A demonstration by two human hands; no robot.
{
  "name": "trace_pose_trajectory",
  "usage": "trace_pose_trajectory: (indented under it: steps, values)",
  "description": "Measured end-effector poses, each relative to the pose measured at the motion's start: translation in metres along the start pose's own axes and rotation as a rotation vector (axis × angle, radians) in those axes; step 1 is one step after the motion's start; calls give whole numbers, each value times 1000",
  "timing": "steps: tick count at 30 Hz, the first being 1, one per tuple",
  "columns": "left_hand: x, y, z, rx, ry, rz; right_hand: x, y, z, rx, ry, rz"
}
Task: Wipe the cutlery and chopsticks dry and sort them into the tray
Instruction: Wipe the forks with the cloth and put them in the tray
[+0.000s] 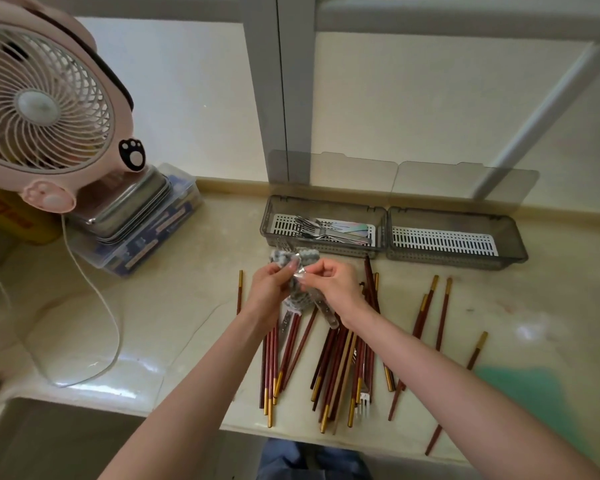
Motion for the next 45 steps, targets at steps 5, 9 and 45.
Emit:
trace_pose_trajectory:
  steps: [5,9,45]
  values:
    - [-4,-3,8,-158,-99,-17,-5,10,-4,13,-4,-73]
    - [-8,-6,10,-216,-157,12,-4,21,-5,39,-51,-121]
    - [-8,-18,15,-192,159,111,-16,27,8,294,7,-90]
Point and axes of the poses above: each hand's wrist, its own y-axis away from the middle knuckle, its own z-axis out of the back of the hand, x = y × z, the point moved 4 cm from there along -y, towards the middle knuckle, and after that the axes turned 1 degree about z, right-handed, at the moved point
